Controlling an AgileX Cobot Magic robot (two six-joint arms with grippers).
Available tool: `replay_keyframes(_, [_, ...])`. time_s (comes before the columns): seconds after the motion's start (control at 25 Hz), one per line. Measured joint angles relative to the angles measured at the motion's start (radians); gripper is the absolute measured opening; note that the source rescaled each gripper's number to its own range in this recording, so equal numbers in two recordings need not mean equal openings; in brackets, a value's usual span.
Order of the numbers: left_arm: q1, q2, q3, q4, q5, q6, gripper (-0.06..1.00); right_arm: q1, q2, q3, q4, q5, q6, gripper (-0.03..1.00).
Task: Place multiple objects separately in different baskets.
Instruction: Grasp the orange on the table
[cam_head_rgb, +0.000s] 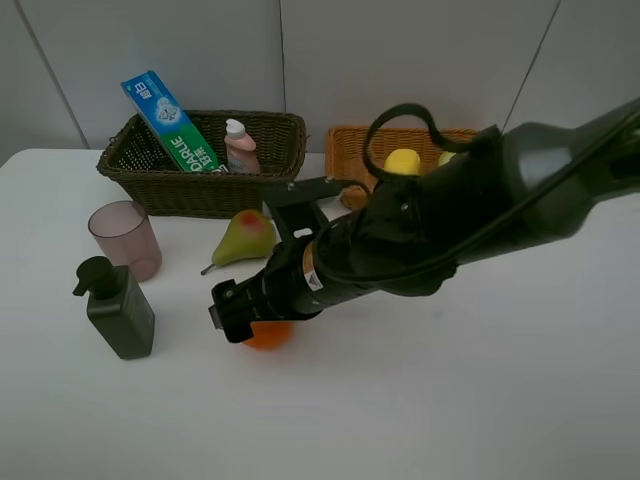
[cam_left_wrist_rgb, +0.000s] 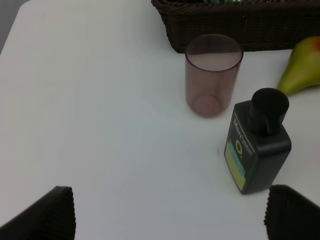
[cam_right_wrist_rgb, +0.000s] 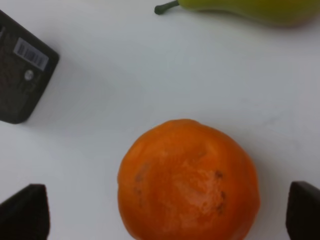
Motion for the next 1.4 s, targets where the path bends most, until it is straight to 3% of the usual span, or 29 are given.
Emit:
replay_keyframes(0.56, [0.0,0.0,0.0,0.0,0.0,0.0,1.0,0.0,0.013,0.0,0.108,-0.072,0.001,1.0])
replay_keyframes(1.0, [0.0,0.0,0.0,0.0,0.0,0.0,1.0,0.0,0.037,0.0,0.118,-0.031,0.001,1.0])
replay_keyframes(1.4, [0.0,0.0,0.0,0.0,0.0,0.0,1.0,0.0,0.111,-0.196,0.126,0.24,-0.049,1.0])
